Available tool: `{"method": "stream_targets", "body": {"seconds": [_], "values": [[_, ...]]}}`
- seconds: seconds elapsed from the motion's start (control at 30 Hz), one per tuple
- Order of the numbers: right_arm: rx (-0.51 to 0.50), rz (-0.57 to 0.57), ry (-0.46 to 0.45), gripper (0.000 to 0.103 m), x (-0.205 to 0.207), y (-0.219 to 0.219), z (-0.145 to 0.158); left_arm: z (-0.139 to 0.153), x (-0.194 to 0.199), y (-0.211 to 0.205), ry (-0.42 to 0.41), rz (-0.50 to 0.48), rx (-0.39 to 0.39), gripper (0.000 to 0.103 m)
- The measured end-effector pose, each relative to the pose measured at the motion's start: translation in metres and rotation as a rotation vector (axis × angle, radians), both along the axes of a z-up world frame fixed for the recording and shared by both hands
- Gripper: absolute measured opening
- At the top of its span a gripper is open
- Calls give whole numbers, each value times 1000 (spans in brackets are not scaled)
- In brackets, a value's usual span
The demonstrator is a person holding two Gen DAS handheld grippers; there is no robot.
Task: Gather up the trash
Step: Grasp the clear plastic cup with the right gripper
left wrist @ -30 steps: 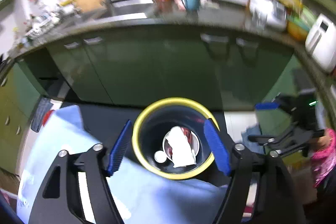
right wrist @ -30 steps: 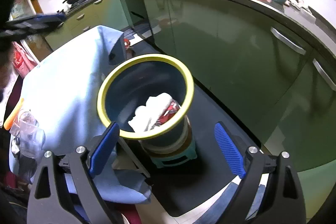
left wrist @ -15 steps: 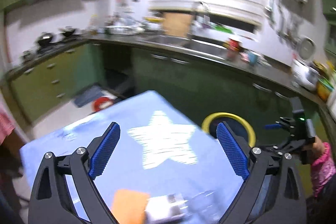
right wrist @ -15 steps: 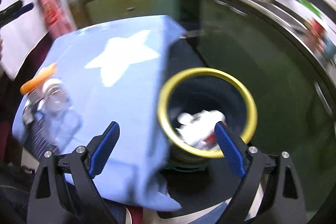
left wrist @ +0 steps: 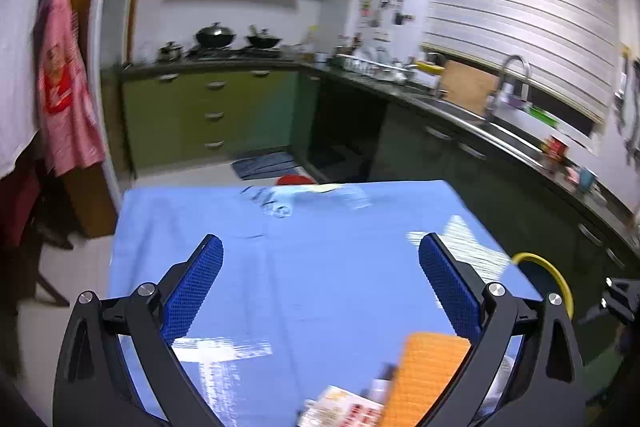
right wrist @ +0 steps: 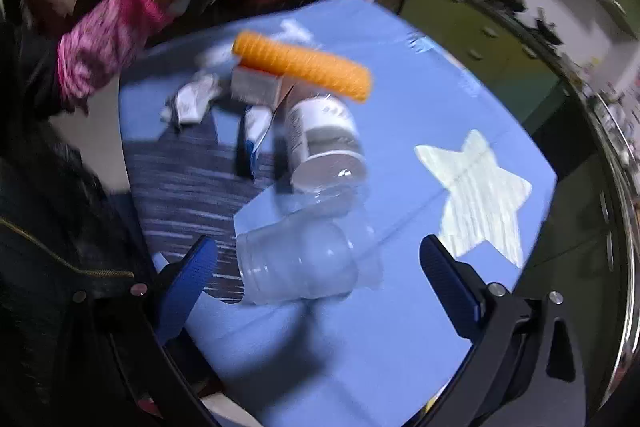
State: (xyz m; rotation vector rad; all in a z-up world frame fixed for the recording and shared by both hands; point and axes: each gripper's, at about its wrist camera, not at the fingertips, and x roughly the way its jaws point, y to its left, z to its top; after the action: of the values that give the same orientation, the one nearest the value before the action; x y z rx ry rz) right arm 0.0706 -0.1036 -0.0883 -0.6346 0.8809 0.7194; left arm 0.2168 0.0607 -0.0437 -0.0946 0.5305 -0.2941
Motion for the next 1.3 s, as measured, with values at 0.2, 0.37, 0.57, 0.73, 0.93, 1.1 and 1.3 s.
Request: {"method": "stream_targets", "body": {"seconds": [0.2,0.37,0.57,0.73,0.93,1.1,1.3], "values": [[-70,65,64,96,12,15,-23,-31,16,13,16,18,-34,97],[-116,88,71,96,12,18,-37,-50,30,5,34,32,-15,97],[-165,85,91,96,18,20,-53,-63,34,4,64,32,-30,97],[-151,72,110,86,26,18,-56,-69,31,1,69,24,-25,97],[-92,34,134,80,33,11,-51,-72,30,-6,76,6,-7,97],[-52,9,133,80,28,5,-42,-73,29,-8,73,7,-2,97],[24,-51,100,80,18,-15,-17,-74,31,-8,80,12,-12,97]]}}
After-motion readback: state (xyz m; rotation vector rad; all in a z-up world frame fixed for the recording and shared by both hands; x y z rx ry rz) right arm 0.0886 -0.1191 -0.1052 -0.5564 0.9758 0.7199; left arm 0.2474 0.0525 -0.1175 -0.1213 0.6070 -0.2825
